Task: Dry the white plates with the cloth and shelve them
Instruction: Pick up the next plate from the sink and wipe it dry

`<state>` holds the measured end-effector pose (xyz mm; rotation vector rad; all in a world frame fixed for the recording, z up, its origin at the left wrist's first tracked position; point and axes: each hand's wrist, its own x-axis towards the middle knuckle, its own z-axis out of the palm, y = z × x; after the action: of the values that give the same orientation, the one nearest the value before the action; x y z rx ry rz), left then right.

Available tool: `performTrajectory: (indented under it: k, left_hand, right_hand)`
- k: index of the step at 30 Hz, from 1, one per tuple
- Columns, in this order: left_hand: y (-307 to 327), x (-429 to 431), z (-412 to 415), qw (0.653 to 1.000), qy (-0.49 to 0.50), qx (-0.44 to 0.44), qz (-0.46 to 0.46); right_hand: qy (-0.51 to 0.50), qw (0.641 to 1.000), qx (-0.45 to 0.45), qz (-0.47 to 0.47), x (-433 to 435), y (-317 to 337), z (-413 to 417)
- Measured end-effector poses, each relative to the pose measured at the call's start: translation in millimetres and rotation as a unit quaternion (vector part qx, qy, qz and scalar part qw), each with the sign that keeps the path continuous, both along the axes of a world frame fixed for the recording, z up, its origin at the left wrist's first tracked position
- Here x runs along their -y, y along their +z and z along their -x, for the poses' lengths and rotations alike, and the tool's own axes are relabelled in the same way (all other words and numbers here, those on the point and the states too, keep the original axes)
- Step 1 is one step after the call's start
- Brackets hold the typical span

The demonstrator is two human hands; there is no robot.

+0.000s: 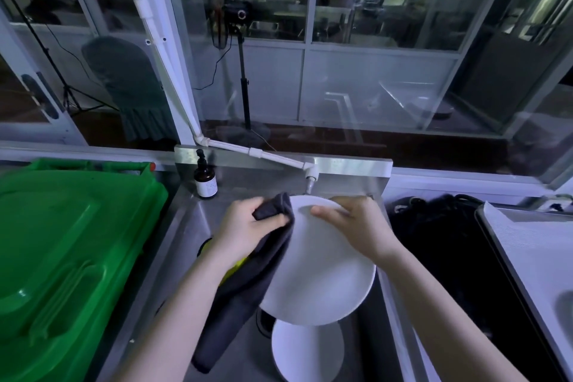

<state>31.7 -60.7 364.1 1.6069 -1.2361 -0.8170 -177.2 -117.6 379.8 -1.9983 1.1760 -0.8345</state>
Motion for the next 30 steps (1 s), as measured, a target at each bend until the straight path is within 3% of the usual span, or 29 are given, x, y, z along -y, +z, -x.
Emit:
performTrajectory:
  k: [3,5,7,10,12,15,17,20,22,24,26,28,30]
  left_hand:
    - [-16,-2,3,0.976,0.163,-0.141,0.008]
    - [-25,-3,17,0.937,0.278,-0.211,-0.026]
    - [-34,-2,25,0.909,0.341,-0.237,-0.035]
    - [-37,-4,19,0.901,0.339,-0.272,-0.008]
    - [-31,-6,8,0.918,0.298,-0.260,0.012]
    - [-13,-9,1,0.964,0.194,-0.178,0.029]
    - [3,-9,1,0.990,0.101,-0.090,0.037]
    - [13,-6,7,0.997,-0.027,0.058,0.034]
    - [9,-5,10,0.995,-0.061,0.072,0.013]
    - [-1,-6,8,0.999,-0.047,0.021,0.000]
    - [-15,-8,5,0.997,0.038,-0.063,-0.001]
    - [-32,-9,11,0.970,0.173,-0.168,-0.014]
    - [-44,-10,24,0.928,0.267,-0.255,-0.048]
  right_hand:
    - [-0.139,0.966,0.189,-0.107,-2,-7,0]
    - [-0.265,0.895,0.319,-0.164,-12,-17,-17]
    - [-0.344,0.849,0.349,-0.200,-24,-27,-32]
    - [-0.274,0.892,0.294,-0.206,-24,-30,-26]
    - [-0.205,0.927,0.254,-0.182,-14,-17,-8]
    - [-0.091,0.958,0.222,-0.154,-2,11,14]
    - [-0.013,0.989,0.100,-0.105,0,24,17]
    - [0.062,0.996,-0.054,-0.032,-8,23,5]
    - [0.048,0.995,-0.084,0.022,-14,15,-1]
    - [0.014,0.998,-0.052,0.018,-16,8,4]
    - [-0.061,0.996,0.051,-0.043,-16,2,8]
    - [-0.186,0.956,0.199,-0.107,-22,-6,3]
    - [-0.296,0.891,0.304,-0.164,-35,-17,-12]
